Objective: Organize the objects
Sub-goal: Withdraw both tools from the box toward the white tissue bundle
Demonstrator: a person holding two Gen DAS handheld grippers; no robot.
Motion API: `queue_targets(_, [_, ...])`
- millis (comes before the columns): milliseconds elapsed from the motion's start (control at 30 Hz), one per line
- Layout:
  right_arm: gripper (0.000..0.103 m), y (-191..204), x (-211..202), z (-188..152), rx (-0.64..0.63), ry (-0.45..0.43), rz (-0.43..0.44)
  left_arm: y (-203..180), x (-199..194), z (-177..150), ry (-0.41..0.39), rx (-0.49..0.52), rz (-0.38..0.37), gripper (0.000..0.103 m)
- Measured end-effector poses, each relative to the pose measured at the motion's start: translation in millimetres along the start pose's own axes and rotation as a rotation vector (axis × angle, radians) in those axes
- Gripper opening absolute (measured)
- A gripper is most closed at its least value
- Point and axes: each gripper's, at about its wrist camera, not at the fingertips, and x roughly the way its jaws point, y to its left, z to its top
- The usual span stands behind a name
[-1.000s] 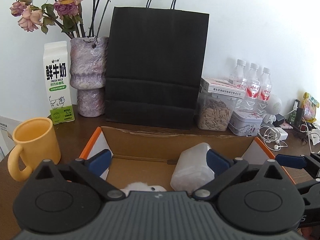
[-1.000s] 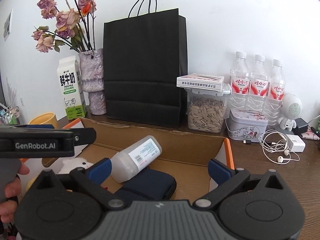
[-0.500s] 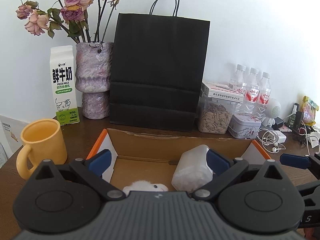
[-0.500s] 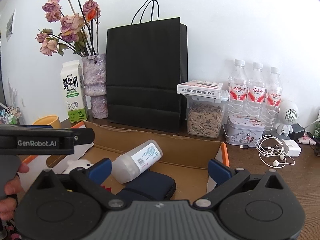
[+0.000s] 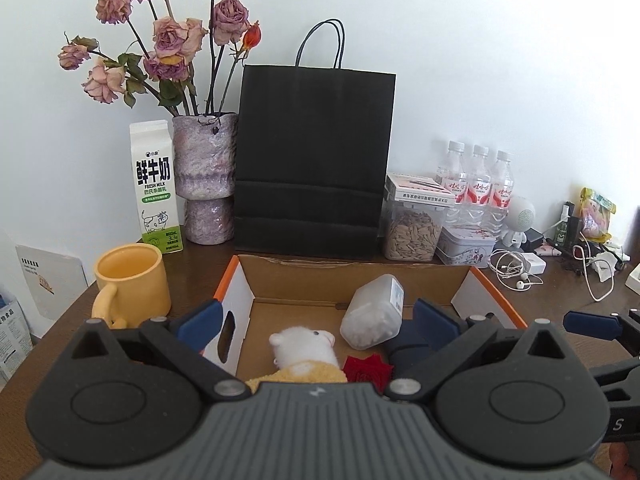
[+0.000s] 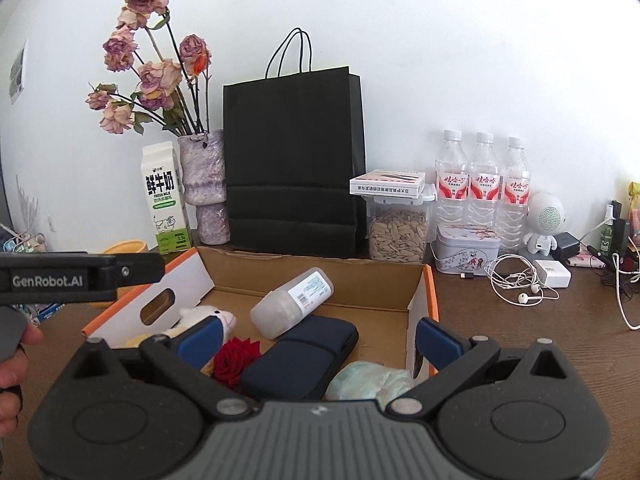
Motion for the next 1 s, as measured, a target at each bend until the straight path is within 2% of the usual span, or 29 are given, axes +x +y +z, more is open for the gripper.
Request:
queue_targets(200, [0.103, 16, -34, -12, -0.034, 0.004, 0.005, 4, -33, -15, 0.010, 0.025, 0.005, 0.103])
queue_targets(433, [0.103, 28, -66, -34, -0.061, 0.031, 0.005, 17, -60, -47, 0.064, 0.039, 0.014, 0.103])
queue_targets(867, [0.103, 41, -99, -95, -0.076, 0.164, 0.006, 32, -102, -111, 0.173, 0.073, -0.013, 0.103])
queue_targets(1000, [0.103, 48, -110, -110, -0.072, 0.196, 0.020, 35, -110, -126, 0.205, 0.050, -0.021, 0.103])
